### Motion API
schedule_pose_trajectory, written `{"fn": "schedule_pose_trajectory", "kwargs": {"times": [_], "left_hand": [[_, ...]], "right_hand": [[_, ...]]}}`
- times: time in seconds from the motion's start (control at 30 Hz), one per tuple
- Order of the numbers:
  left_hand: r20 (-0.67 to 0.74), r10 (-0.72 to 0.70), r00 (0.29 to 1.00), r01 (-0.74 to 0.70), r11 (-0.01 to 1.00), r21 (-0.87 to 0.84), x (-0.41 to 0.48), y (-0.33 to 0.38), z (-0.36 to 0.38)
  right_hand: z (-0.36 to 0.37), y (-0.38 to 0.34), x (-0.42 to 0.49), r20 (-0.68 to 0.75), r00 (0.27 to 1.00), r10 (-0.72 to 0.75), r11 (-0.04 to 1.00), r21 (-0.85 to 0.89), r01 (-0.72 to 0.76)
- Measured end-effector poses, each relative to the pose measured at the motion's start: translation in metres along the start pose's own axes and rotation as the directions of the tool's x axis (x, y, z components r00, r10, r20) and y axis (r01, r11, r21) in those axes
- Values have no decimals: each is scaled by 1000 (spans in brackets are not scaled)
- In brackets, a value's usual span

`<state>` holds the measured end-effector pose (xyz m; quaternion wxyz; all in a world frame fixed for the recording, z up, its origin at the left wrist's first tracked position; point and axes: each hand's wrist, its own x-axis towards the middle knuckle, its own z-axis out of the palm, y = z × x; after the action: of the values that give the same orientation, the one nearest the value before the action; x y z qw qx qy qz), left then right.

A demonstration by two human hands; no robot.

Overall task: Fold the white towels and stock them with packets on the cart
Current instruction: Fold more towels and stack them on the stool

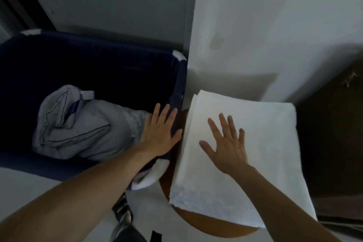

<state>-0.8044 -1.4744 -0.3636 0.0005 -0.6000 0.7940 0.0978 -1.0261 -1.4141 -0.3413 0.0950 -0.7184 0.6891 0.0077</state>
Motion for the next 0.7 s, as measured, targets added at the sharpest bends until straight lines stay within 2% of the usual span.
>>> {"fn": "schedule_pose_trajectory", "kwargs": {"times": [0.2, 0.3, 0.4, 0.53, 0.7], "left_hand": [[100, -111, 989, 117, 991, -58, 49, -165, 18], [173, -143, 974, 156, 986, -61, 72, -236, 30], [230, -133, 964, 151, 987, -61, 94, -293, 49], [230, -96, 969, 131, 981, -145, 125, -347, 92], [221, -91, 971, 129, 978, -164, 171, -386, 164]], "right_hand": [[18, -133, 98, 14, 990, -140, 988, 63, 139], [47, -197, 151, 120, 981, -154, 984, 106, 142], [86, -237, 202, 277, 956, -100, 982, 180, 51], [144, -255, 262, 429, 903, -5, 966, 235, -107], [233, -250, 332, 513, 852, 102, 939, 232, -252]]}}
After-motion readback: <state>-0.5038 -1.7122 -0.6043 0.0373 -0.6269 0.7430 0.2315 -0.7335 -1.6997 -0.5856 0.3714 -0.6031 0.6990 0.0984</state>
